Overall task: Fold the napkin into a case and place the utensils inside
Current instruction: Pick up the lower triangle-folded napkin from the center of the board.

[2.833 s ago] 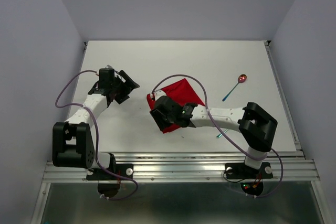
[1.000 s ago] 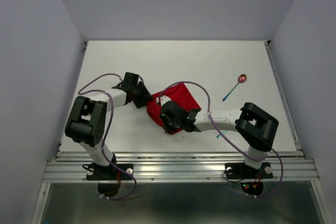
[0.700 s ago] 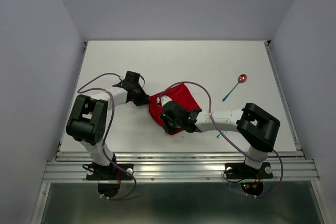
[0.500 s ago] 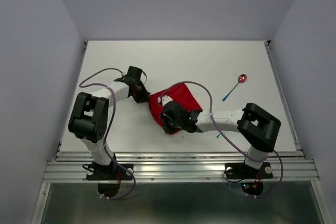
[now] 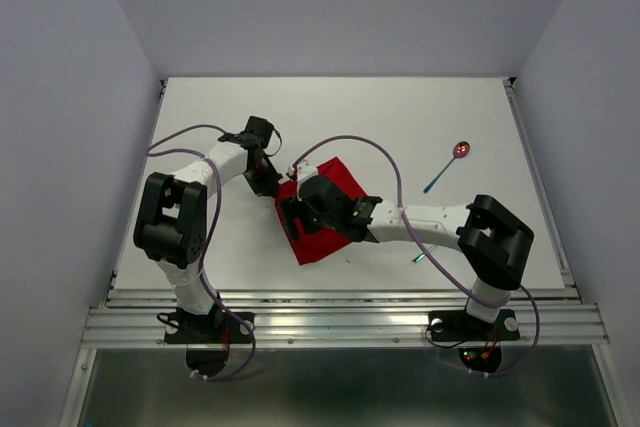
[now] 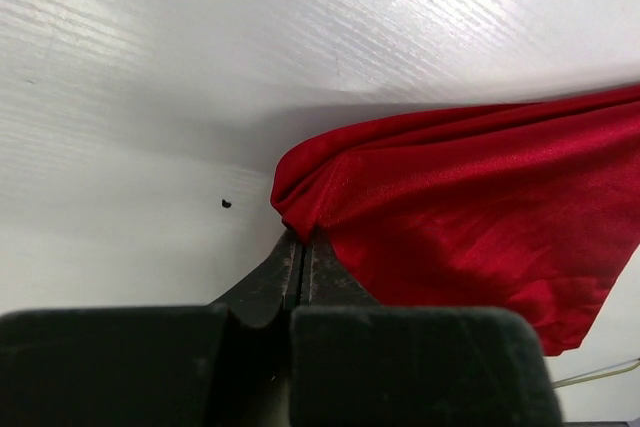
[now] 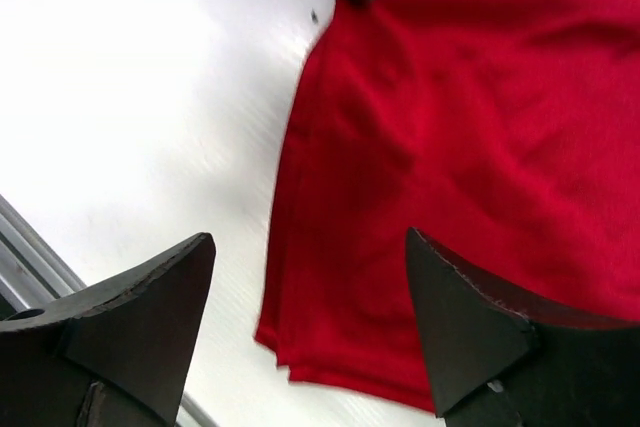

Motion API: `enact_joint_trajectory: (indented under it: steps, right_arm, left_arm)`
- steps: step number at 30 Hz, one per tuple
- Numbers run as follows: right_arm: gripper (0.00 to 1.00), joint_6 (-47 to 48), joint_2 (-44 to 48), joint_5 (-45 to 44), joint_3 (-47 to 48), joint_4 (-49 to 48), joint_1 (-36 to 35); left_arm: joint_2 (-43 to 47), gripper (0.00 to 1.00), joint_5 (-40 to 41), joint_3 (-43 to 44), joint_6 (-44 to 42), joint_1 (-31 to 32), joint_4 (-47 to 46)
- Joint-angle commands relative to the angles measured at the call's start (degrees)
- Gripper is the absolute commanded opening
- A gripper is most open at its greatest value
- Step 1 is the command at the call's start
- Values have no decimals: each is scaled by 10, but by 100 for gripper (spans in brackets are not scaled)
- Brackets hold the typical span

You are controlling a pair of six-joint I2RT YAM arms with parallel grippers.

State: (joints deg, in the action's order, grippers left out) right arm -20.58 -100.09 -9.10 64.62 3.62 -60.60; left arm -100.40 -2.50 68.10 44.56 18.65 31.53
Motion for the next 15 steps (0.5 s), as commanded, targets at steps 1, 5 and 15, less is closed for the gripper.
enact_joint_trajectory:
  steps: [1, 5, 15]
  right_arm:
    - [82, 5, -26, -37, 31, -60, 0]
    - [82, 23, -52, -55, 41, -120, 0]
    - [81, 100, -128, -118, 81, -186, -17]
  left_arm:
    - [-8, 0, 17, 36, 21, 9, 67]
    - [-28, 0, 19, 55, 24, 15, 93]
    - [-26, 0, 7, 58, 26, 16, 90]
